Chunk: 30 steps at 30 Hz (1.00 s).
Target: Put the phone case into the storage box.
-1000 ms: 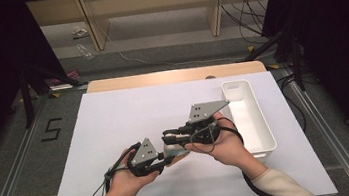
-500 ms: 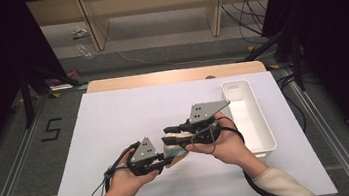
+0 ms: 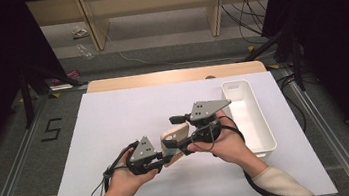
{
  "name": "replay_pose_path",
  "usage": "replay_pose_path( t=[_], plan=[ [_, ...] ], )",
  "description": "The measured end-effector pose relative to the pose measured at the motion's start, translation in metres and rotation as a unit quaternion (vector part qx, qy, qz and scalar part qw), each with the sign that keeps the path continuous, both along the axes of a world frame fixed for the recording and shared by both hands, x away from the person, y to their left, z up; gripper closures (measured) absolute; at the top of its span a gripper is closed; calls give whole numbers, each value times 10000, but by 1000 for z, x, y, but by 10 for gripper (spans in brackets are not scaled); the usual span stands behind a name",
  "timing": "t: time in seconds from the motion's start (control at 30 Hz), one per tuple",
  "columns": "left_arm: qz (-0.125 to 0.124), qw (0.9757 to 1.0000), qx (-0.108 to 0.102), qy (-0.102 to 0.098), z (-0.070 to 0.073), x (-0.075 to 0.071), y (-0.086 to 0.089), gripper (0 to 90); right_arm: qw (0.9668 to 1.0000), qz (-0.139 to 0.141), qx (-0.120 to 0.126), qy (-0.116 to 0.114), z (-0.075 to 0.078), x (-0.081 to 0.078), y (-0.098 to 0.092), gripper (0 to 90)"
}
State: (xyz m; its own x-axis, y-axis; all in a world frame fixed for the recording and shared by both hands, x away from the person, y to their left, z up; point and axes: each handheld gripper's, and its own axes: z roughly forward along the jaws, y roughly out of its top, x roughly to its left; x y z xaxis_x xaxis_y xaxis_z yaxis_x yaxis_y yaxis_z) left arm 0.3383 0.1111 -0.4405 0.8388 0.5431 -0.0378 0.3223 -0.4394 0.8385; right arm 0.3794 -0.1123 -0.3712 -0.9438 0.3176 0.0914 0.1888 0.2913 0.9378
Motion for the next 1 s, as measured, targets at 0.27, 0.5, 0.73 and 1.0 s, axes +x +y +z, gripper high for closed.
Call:
replay_pose_path(
  t=[0.27,0.5,0.73,1.0],
  plan=[
    [287,9996,-10,71,0,3,4,794,9990,-345,287,7,0,2,-5,125],
    [654,9977,-47,163,0,8,6,793,9973,-624,380,45,-4,6,-8,2],
    [858,9960,-103,212,2,10,2,792,9939,-1020,409,31,-8,8,-9,2],
    [1002,9947,-89,234,3,15,-2,792,9914,-1222,462,27,-12,7,-7,2]
  ],
)
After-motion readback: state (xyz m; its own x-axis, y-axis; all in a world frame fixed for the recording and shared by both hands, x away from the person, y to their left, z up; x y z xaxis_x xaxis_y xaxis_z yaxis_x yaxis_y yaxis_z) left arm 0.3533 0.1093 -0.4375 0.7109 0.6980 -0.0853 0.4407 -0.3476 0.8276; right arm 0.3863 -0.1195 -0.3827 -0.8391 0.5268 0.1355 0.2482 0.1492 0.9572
